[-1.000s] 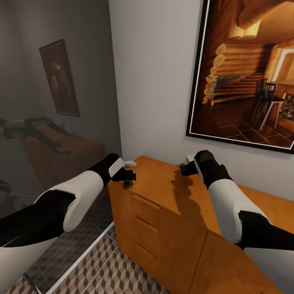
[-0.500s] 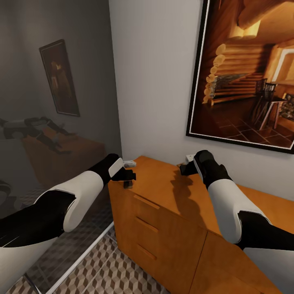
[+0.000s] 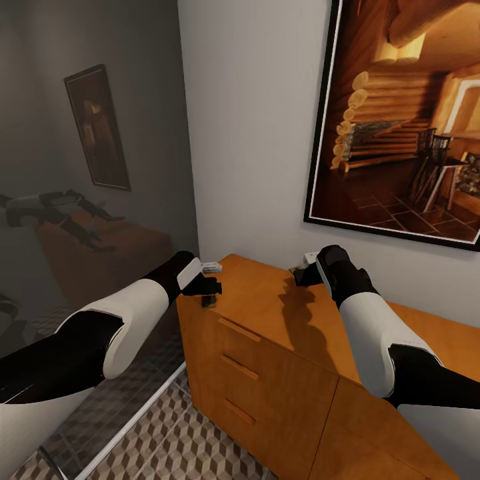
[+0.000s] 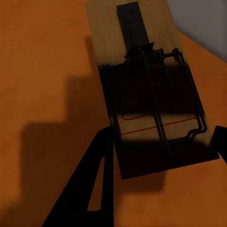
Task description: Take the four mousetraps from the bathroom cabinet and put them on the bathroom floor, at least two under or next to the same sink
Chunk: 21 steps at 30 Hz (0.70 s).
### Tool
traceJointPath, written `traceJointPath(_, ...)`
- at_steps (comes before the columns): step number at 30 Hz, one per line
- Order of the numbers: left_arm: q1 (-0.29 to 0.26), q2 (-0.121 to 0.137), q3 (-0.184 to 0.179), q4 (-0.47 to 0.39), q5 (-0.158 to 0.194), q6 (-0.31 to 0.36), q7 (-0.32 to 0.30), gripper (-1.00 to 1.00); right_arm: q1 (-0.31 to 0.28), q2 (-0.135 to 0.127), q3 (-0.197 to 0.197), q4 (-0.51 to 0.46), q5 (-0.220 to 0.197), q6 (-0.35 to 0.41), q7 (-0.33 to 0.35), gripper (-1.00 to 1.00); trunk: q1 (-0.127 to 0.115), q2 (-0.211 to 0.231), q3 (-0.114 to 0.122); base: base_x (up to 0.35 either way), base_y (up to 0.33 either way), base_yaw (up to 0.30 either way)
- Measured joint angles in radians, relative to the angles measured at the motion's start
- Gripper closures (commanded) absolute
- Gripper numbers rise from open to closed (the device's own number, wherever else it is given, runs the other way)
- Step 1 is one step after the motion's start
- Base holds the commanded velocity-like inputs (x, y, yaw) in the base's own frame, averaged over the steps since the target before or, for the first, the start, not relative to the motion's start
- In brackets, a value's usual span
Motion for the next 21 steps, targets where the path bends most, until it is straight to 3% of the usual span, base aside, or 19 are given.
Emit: traceJointPath(21,0.000,0.000,0.000,0.001,0.000,0.000,0.002,-1.00,0.000,0.000,0.000,0.000,0.000,0.000,0.000,1.00,0.000,0.000,0.000,0.000,-0.014,0.000)
